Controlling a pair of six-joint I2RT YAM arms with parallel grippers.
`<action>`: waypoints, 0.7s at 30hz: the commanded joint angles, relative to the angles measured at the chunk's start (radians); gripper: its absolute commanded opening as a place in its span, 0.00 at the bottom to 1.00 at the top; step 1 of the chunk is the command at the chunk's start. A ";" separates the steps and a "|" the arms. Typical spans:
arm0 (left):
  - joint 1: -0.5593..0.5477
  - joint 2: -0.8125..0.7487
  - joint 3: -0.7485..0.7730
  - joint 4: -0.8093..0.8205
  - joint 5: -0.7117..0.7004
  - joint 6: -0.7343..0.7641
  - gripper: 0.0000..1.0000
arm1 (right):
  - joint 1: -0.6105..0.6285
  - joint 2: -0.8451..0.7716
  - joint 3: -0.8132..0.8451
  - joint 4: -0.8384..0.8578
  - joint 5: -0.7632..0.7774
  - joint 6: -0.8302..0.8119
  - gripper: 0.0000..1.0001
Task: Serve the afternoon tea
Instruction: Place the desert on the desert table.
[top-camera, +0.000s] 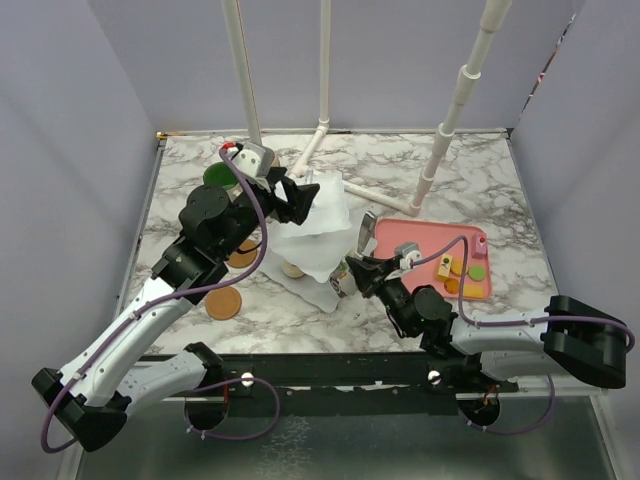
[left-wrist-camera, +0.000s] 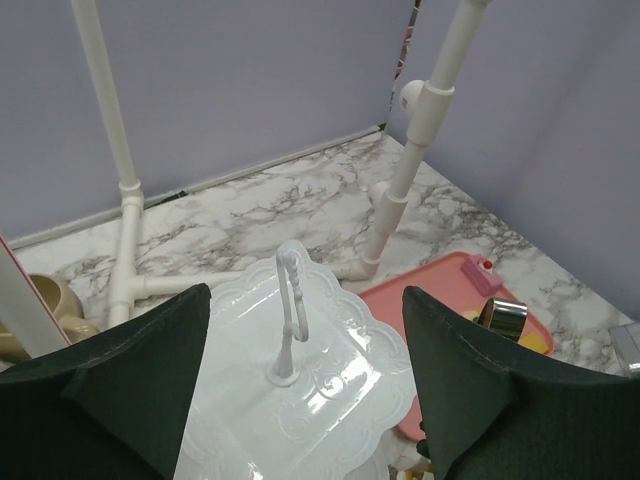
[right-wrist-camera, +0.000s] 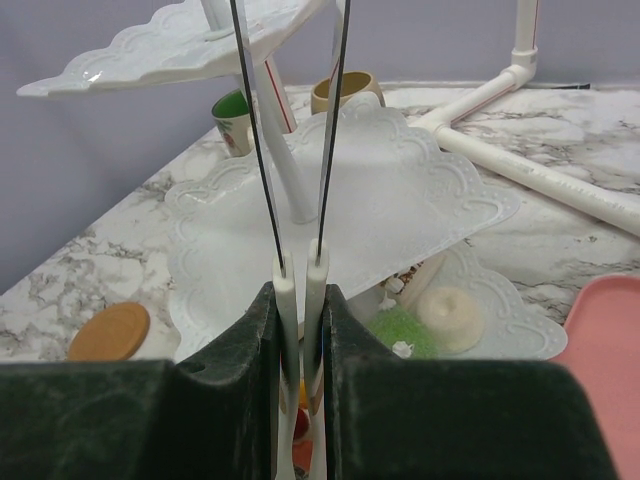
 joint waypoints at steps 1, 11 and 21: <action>-0.001 0.013 -0.014 -0.023 0.094 0.071 0.79 | 0.008 -0.017 -0.016 0.070 -0.028 -0.016 0.07; -0.005 0.130 0.060 -0.021 0.171 0.222 0.79 | 0.009 0.052 0.006 0.129 -0.069 -0.062 0.08; -0.076 0.208 0.126 -0.035 0.149 0.355 0.79 | 0.016 -0.018 0.010 0.078 -0.100 -0.082 0.08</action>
